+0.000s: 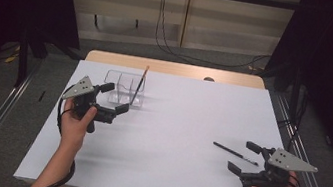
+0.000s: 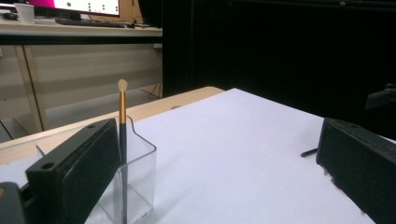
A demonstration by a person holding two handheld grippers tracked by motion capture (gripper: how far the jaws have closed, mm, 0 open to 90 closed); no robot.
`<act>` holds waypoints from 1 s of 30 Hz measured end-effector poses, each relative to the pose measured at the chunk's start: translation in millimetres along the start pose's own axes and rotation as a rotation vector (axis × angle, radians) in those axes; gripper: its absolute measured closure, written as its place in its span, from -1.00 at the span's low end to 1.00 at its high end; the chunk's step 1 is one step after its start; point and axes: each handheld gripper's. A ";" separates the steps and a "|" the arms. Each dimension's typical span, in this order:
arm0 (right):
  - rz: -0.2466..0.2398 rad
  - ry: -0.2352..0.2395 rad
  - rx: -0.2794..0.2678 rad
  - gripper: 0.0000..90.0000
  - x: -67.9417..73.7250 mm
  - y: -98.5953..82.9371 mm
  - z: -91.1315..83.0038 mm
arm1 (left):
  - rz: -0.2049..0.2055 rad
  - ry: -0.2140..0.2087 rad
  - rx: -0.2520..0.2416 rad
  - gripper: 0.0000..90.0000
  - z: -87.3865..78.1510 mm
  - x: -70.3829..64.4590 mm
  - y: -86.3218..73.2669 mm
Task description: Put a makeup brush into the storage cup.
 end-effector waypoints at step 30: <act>0.000 0.002 0.001 -0.87 -0.1 0.0 1.5 | 0.012 -0.059 0.042 -1.00 -29.9 -6.8 -19.4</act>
Point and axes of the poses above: each handheld gripper's, and its own axes: z roughly forward along the jaws, y roughly out of its top, x roughly to its left, and after that the axes turned 6 degrees about y, right-handed
